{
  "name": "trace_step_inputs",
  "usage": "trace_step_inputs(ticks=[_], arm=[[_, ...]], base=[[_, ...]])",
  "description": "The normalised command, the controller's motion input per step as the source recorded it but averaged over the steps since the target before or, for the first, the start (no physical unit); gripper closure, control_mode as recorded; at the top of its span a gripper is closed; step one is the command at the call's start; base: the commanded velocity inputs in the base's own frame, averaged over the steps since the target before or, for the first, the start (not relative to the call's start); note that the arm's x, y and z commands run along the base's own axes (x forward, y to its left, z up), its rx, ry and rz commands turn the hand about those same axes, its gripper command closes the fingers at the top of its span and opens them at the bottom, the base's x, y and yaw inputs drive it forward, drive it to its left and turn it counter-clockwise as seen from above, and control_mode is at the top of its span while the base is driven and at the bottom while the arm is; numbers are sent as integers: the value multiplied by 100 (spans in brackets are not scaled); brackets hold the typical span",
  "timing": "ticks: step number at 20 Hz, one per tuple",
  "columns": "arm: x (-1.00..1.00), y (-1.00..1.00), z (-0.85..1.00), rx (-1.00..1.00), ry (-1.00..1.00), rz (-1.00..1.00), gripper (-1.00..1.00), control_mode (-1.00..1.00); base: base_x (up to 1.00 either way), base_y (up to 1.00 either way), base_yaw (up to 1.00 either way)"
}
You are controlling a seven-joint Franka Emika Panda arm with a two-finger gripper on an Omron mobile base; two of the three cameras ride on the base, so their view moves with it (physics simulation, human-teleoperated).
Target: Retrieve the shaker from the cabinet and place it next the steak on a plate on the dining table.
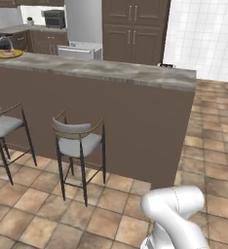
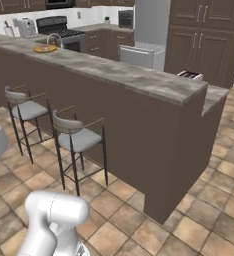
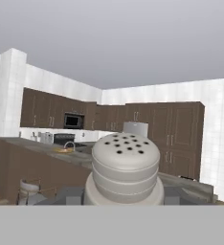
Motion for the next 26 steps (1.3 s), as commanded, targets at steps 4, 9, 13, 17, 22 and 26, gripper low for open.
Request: trace_step_inputs(ticks=[4,9,13,17,22,26], arm=[[0,0,0,0,0,0,100,100],[0,0,0,0,0,0,100,100],[0,0,0,0,0,0,100,100],[0,0,0,0,0,0,100,100],[0,0,0,0,0,0,100,100],[0,0,0,0,0,0,100,100]], base=[[39,100,-26],[46,100,-25],[49,100,-24],[38,100,-24],[41,100,-25],[47,100,-24]])
